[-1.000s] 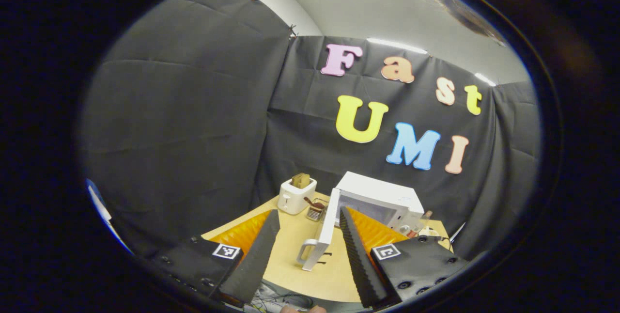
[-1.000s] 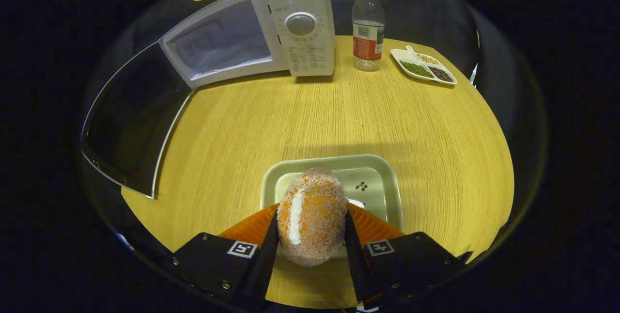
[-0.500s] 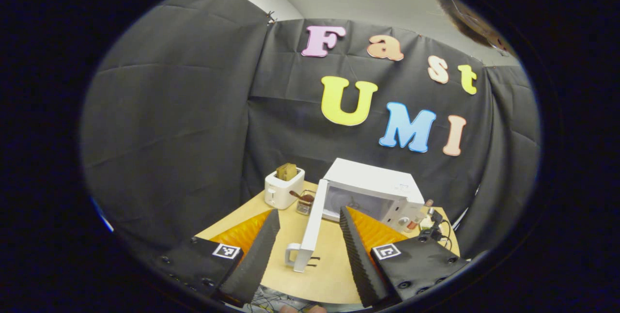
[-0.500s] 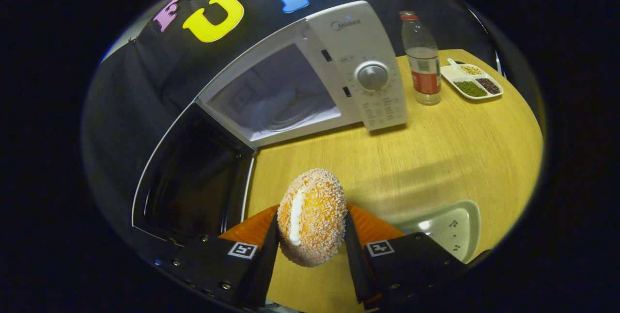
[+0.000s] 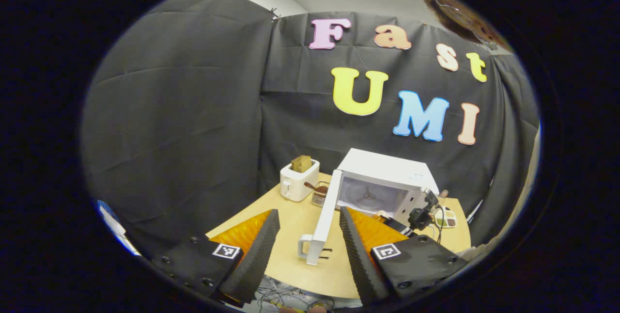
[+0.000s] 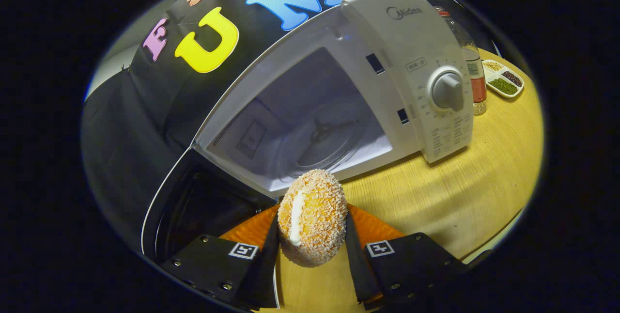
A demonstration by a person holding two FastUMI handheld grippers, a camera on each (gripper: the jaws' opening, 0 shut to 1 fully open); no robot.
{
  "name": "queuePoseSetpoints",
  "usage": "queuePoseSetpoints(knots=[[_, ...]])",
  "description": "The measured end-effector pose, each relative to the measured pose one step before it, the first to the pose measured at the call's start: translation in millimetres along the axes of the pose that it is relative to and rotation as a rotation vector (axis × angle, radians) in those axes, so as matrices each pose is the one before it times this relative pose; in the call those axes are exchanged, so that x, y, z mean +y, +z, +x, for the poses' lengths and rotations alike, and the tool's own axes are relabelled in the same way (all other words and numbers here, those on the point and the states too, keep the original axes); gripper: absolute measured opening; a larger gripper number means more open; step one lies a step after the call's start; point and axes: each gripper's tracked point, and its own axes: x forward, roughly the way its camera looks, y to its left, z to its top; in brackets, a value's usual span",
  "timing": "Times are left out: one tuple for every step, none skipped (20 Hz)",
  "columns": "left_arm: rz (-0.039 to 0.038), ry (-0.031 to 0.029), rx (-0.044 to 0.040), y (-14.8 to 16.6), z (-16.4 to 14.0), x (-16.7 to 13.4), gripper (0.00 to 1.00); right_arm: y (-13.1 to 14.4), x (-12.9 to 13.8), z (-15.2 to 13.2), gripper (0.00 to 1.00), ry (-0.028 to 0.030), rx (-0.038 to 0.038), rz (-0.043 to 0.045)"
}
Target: Open the microwave oven with the left hand, put the food in, and close the microwave oven.
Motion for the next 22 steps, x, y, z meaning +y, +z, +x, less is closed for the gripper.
queuePoseSetpoints(knots=[[0.00315, 0.00804, 0.00753, -2.56, -0.72, 0.88, 0.78, 3.31, 7.01, 11.19, 0.66, 0.00197, -0.01995, 0.01183], [-0.00196, 0.00883, 0.00459, -1.63, -2.2, 1.3, 0.78, 2.23, 5.82, 12.21, 0.66, -0.00346, -0.01921, -0.00298], [-0.00785, 0.00646, 0.00308, -0.39, -1.52, 0.46, 0.81, 0.96, 5.29, 10.68, 0.66, -0.0042, -0.01596, -0.00407], [-0.01029, 0.00764, 0.00218, -2.27, -0.39, 1.6, 0.83, 3.0, 5.79, 11.41, 0.66, -0.00121, -0.01978, 0.00165], [-0.00639, 0.01048, 0.00585, -1.99, -0.9, 3.31, 0.86, 5.43, 6.25, 11.81, 0.66, -0.00707, -0.03226, 0.00885], [-0.00361, 0.01119, 0.00279, -2.62, 0.18, 4.21, 0.89, 7.12, 1.44, 13.07, 0.66, -0.02046, -0.04164, 0.01166], [-0.00152, 0.01121, -0.00131, 0.09, -0.96, 4.51, 0.78, 3.33, 2.34, 10.52, 0.66, -0.01158, -0.02793, 0.0245], [-0.00119, 0.01153, 0.00068, -1.78, -0.23, 4.26, 0.89, 0.52, 1.93, 9.18, 0.66, -0.01987, -0.01138, 0.02518], [-0.00381, 0.011, 0.0013, -0.46, 0.1, 4.19, 0.78, -0.95, -1.08, 7.7, 0.66, -0.02032, -0.01264, 0.01737], [-0.00593, 0.00743, -0.00205, 0.25, -0.2, 2.5, 0.79, 1.59, -0.65, 7.67, 0.66, -0.02166, -0.01467, 0.01617], [-0.0044, 0.00473, -0.00442, 2.65, -0.43, 1.53, 0.79, 1.69, -2.6, 7.57, 0.66, -0.02511, -0.01359, 0.0092], [-0.00069, 0.00526, -0.00047, -1.78, -1.2, 2.93, 0.79, 1.66, -2.73, 7.13, 0.66, -0.02415, -0.01039, 0.00951], [-0.00007, 0.0061, 0.0042, -2.68, -0.29, 2.27, 0.79, 1.53, -2.14, 5.42, 0.66, -0.01603, -0.00869, 0.01814], [-0.00133, 0.00465, 0.00652, -3.49, 0.71, 3.44, 0.78, 0.96, -0.67, 5.73, 0.66, -0.00846, -0.00321, 0.01796], [-0.00296, 0.00425, 0.00456, -1.52, -0.24, 2.07, 0.78, -0.74, 1.01, 3.24, 0.66, -0.00579, -0.00645, 0.01347], [-0.00382, 0.00515, 0.00236, -1.05, -0.81, 2.42, 0.79, 1.57, 0.21, 3.13, 0.66, -0.00858, -0.00524, -0.00036], [-0.00401, 0.00314, 0.00345, -0.46, -0.41, 1.98, 0.81, -0.99, 1.47, 3.15, 0.66, -0.00592, -0.01019, -0.00264], [-0.00211, 0.00278, 0.00111, -1.88, 0.4, 2.65, 0.84, -0.17, 1.45, 1.46, 0.66, -0.00103, -0.00621, -0.00339], [-0.00024, 0.00327, -0.00034, 0.19, -0.66, 2.84, 0.79, 0.48, 0.96, 2.09, 0.66, -0.00121, -0.00898, 0.00265], [-0.00246, 0.00325, 0.00014, -1.69, -0.3, 2.13, 0.79, 1.75, -0.18, 1.79, 0.66, -0.00431, -0.00777, 0.00417], [-0.00575, 0.00179, 0.00326, -0.6, -0.08, 1.37, 0.79, 0.72, 1.38, 4.6, 0.68, -0.00052, -0.01186, 0.00348], [-0.00624, 0.00045, 0.00365, -3.39, -0.33, 0.89, 0.78, 1.47, 0.4, 3.78, 0.69, 0.00563, -0.00963, -0.00075]])
